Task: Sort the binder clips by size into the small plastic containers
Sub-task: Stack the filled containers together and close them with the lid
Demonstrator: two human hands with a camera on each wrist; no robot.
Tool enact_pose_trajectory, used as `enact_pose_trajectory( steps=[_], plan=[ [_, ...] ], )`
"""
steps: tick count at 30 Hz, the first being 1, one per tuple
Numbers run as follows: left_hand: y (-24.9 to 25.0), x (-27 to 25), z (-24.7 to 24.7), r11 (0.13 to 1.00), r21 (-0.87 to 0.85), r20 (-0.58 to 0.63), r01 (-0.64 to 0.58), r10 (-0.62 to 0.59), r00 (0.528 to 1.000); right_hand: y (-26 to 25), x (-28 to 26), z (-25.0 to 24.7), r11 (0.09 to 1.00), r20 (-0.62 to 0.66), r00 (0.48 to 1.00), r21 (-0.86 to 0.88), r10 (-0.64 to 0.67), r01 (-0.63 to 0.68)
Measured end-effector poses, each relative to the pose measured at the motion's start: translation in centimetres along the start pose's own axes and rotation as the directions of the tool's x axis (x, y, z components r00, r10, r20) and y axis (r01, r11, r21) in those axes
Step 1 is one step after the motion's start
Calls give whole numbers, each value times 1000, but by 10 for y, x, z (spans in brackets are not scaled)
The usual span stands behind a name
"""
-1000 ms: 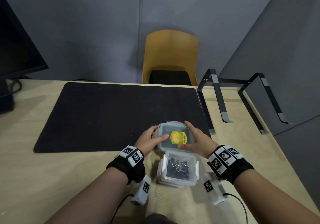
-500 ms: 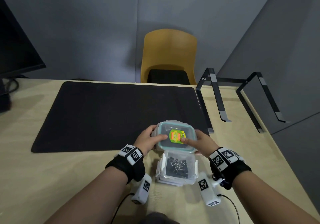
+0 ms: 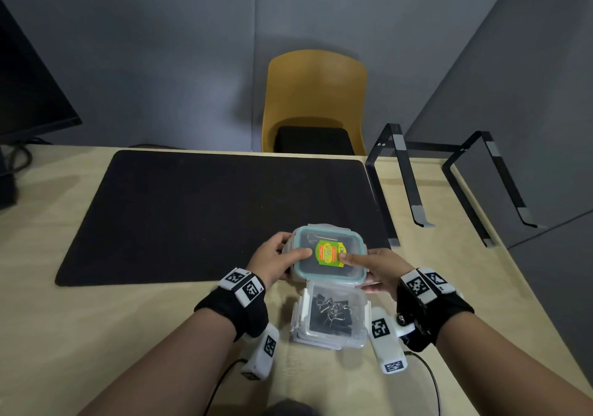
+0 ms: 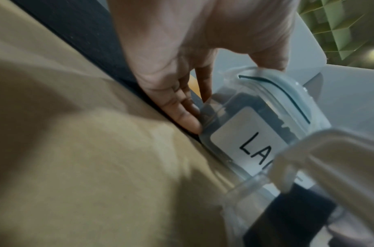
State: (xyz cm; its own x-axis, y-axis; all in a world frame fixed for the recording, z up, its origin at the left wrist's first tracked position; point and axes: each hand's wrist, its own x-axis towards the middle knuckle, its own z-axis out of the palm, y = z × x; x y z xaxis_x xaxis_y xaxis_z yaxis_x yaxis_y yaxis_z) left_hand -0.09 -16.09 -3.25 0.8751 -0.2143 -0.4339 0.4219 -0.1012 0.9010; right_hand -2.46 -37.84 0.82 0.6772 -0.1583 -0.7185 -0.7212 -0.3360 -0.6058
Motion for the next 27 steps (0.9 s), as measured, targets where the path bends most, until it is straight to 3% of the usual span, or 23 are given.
enact_pose_trajectory(
  steps=[9,16,27],
  plan=[
    [0,0,1,1000,-13,-6,-11,11,1000,-9,2,-1,994,19,994,-41,104,-103],
    [-1,1,-3,999,-28,37,27,-26,999,-16,6,-1,990,-130,990,-138,-54,36],
    [5,2,2,998,2,32,57,-57,998,-18,0,-1,998,-13,998,-13,56,-57]
  ],
)
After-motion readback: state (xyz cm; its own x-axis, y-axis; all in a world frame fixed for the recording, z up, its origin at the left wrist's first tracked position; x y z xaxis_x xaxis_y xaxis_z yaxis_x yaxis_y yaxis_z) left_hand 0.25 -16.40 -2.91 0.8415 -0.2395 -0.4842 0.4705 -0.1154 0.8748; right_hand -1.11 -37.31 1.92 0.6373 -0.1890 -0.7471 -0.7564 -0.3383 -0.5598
